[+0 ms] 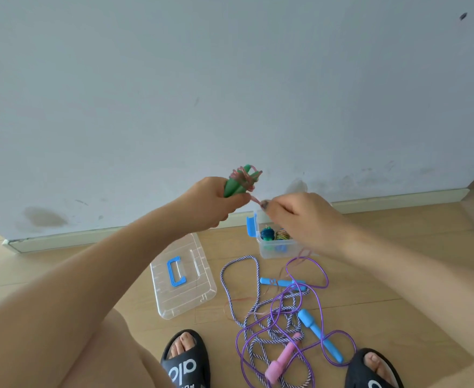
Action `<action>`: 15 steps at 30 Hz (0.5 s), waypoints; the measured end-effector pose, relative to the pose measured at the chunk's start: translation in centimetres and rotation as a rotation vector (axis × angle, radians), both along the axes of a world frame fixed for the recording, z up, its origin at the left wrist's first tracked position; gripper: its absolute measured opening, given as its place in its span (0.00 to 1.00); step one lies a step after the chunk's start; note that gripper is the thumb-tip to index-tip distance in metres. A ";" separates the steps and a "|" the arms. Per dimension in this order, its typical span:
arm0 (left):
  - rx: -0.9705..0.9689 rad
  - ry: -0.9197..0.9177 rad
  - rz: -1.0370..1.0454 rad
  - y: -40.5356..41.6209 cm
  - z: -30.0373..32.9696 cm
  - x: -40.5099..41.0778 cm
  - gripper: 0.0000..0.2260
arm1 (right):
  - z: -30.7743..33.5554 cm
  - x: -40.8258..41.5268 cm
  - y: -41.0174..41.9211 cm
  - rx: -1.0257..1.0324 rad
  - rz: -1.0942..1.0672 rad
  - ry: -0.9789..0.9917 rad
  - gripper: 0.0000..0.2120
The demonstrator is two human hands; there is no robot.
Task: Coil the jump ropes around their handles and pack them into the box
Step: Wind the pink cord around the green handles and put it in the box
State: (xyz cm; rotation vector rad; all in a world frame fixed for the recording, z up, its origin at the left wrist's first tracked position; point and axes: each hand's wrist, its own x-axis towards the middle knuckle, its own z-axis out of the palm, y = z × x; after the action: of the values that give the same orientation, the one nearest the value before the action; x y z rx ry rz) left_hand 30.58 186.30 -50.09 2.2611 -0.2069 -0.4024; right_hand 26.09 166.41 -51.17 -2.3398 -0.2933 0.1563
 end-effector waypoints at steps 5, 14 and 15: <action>0.144 0.013 -0.157 0.4 0.1 0.2 0.11 | 0.7 -0.3 -0.5 -0.090 0.017 -0.131 0.24; 0.547 -0.290 -0.358 -0.1 -0.7 -0.6 0.09 | 2.9 0.0 -0.6 -0.021 0.038 -0.280 0.25; 0.567 -0.310 -0.399 -0.3 -0.7 -0.9 0.08 | 2.9 0.2 -0.6 -0.014 0.039 -0.275 0.25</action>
State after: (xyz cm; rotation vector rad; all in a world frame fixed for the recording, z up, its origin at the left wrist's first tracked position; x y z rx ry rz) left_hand 29.72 185.95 -50.79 2.8403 -0.7991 -0.3407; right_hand 26.31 165.83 -48.27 -2.3697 -0.4743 -0.1468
